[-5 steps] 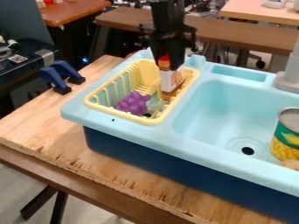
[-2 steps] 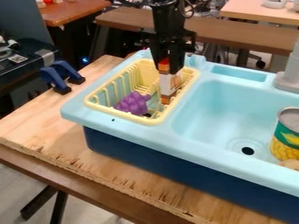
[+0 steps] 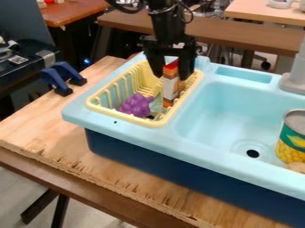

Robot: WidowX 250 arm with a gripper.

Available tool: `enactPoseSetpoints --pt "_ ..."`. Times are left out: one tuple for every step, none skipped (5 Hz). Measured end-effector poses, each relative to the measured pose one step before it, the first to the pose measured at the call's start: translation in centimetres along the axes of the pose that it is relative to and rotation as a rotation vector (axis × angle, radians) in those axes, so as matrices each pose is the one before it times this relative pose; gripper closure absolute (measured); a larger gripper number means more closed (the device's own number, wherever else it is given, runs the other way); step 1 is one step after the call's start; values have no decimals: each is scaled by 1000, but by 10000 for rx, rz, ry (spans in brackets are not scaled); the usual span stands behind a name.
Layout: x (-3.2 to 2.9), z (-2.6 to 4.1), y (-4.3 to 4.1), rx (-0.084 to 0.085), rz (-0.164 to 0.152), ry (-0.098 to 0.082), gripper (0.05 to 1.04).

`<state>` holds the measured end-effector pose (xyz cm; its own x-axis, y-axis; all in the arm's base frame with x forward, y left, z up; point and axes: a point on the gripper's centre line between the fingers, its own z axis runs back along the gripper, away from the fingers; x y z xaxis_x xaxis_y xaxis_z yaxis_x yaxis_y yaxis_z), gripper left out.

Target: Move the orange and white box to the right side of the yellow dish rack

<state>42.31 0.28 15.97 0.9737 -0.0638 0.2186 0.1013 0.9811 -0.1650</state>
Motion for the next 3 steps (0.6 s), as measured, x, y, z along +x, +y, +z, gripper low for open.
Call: enactPoseSetpoints --pt "-122 2579 -526 -180 -144 -728 73" --pt "-563 2060 -637 -190 -86 -617 77" --pt "-1105 1148 -1413 -193 -358 -62 79"
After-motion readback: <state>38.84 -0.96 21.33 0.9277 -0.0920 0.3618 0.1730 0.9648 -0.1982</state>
